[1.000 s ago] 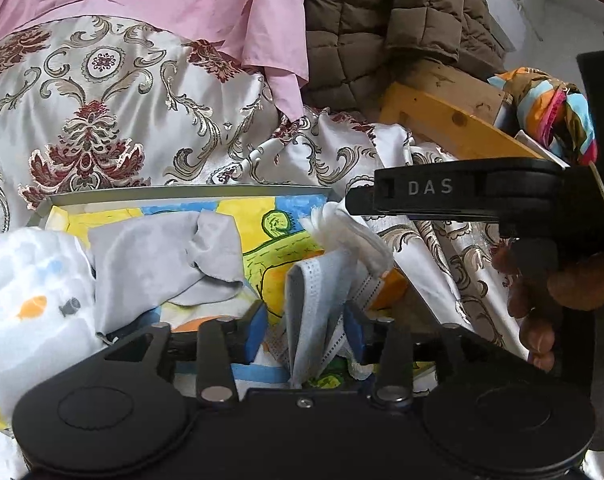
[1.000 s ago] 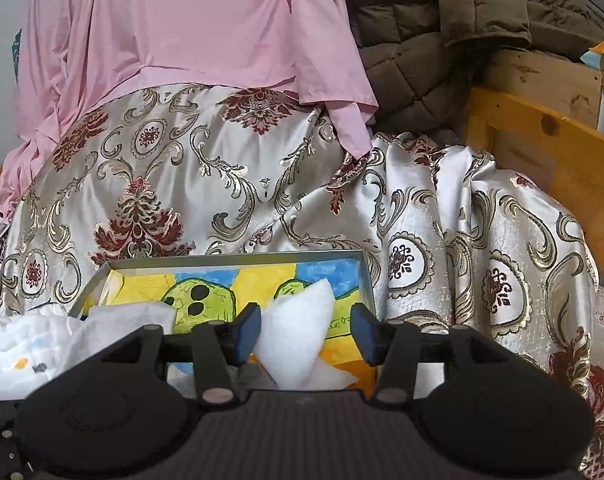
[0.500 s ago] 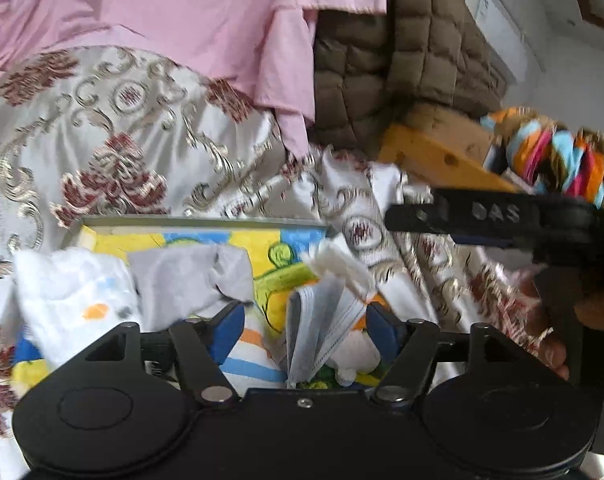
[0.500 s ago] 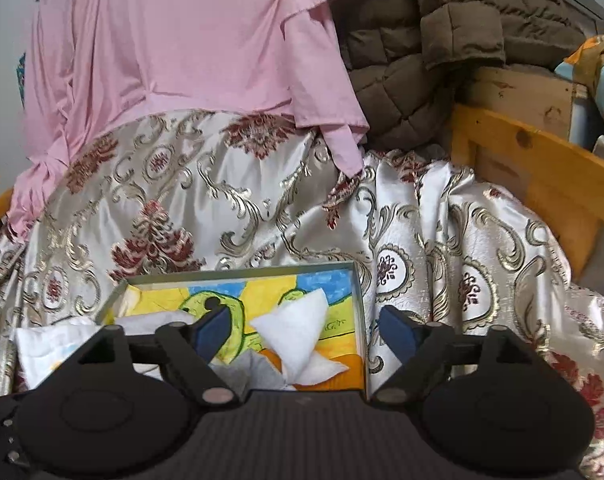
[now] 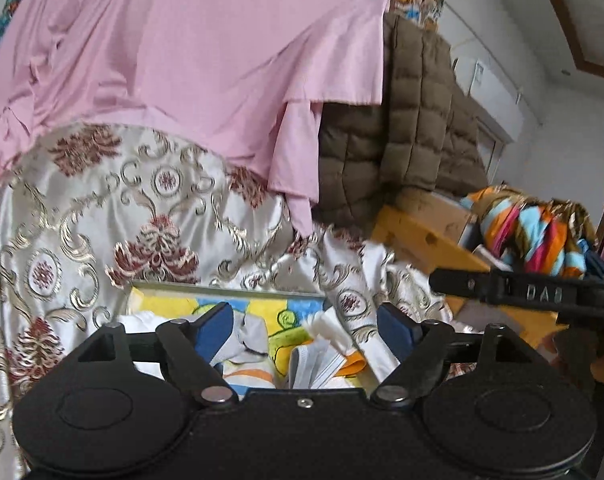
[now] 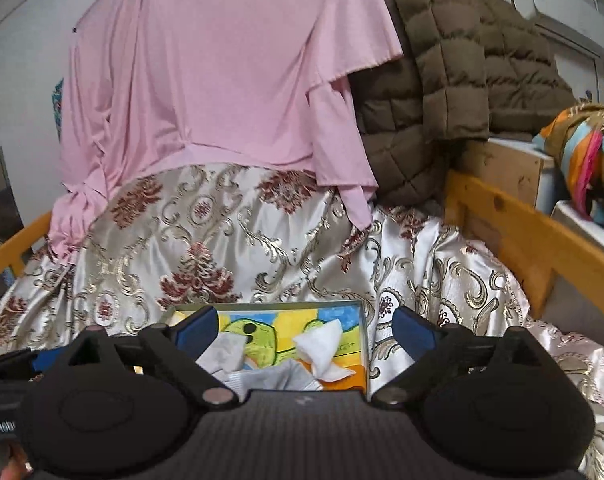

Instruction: Organize soft objects

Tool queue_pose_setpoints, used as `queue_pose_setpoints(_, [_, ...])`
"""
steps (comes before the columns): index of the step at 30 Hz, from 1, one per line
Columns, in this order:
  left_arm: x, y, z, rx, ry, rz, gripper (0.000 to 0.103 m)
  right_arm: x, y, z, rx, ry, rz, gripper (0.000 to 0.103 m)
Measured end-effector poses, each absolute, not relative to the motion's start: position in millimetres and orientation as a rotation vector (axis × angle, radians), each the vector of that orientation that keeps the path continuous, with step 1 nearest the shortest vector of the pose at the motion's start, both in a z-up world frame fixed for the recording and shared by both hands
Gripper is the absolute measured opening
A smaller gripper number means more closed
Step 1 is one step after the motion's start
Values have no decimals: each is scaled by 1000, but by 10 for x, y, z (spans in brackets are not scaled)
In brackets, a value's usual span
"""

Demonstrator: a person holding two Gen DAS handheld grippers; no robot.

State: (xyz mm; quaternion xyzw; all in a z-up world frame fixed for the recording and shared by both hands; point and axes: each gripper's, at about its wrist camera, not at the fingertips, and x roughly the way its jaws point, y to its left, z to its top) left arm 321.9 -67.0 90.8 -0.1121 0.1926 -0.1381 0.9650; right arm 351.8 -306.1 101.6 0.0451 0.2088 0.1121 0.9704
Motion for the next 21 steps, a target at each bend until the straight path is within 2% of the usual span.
queue_pose_setpoints(10, [2429, -497, 1259, -217, 303, -242, 87, 2701, -2939, 1249, 58, 374, 263, 103])
queue_pose_setpoints(15, [2005, -387, 1329, -206, 262, -184, 96, 2251, -2816, 1332, 54, 346, 247, 103])
queue_pose_setpoints(21, [1588, -278, 1398, -177, 226, -140, 97, 1816, -2705, 1358, 79, 337, 225, 103])
